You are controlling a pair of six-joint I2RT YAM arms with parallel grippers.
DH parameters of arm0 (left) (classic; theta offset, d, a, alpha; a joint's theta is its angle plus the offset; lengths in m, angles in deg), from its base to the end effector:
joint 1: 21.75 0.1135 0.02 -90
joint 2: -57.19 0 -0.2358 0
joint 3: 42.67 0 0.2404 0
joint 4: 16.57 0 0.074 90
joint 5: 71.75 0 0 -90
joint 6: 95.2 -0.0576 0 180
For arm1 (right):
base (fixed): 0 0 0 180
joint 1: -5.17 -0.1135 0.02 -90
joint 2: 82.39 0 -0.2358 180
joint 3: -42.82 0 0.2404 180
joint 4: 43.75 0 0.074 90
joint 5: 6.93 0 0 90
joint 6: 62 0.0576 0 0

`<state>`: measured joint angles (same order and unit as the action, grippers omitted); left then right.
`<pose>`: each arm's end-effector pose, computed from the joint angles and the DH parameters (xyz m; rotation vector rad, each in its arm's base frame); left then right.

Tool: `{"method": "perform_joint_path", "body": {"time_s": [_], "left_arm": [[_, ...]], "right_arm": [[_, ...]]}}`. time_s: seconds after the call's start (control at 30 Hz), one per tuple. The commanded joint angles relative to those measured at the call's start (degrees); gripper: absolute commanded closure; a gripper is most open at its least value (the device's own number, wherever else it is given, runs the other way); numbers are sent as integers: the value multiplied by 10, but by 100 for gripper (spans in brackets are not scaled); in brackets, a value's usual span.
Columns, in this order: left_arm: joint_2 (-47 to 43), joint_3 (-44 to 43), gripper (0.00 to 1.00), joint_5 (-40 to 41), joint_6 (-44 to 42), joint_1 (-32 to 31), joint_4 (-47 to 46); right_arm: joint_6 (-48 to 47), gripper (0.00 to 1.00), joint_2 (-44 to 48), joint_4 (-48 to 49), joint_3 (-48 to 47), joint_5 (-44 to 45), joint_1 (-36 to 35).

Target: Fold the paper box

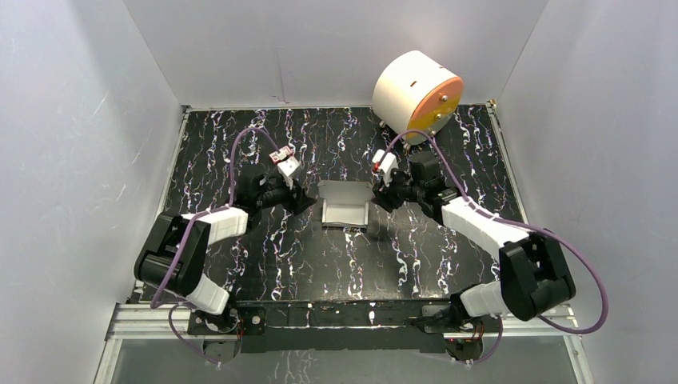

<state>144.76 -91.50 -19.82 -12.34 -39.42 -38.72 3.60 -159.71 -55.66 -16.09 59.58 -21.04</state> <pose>0.2864 -0.1285 0.1646 0.8401 1.6609 -0.7426 0.2642 0.1557 0.2036 -1.1069 1.7642 0.4486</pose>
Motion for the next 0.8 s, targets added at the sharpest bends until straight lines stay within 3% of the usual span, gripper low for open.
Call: {"method": "perform_joint_path", "body": {"time_s": [0.0,0.43,0.77], "left_arm": [[12,-37,46,-44,-58,5,-5],[85,-109,50,-125,-85,12,28],[118,-151,56,-167,-109,12,80]], "right_arm": [[-29,45,-27,31,-26,-39,3],[-49,55,-81,38,-56,-61,9],[-55,69,-108,24,-74,-85,11]]}}
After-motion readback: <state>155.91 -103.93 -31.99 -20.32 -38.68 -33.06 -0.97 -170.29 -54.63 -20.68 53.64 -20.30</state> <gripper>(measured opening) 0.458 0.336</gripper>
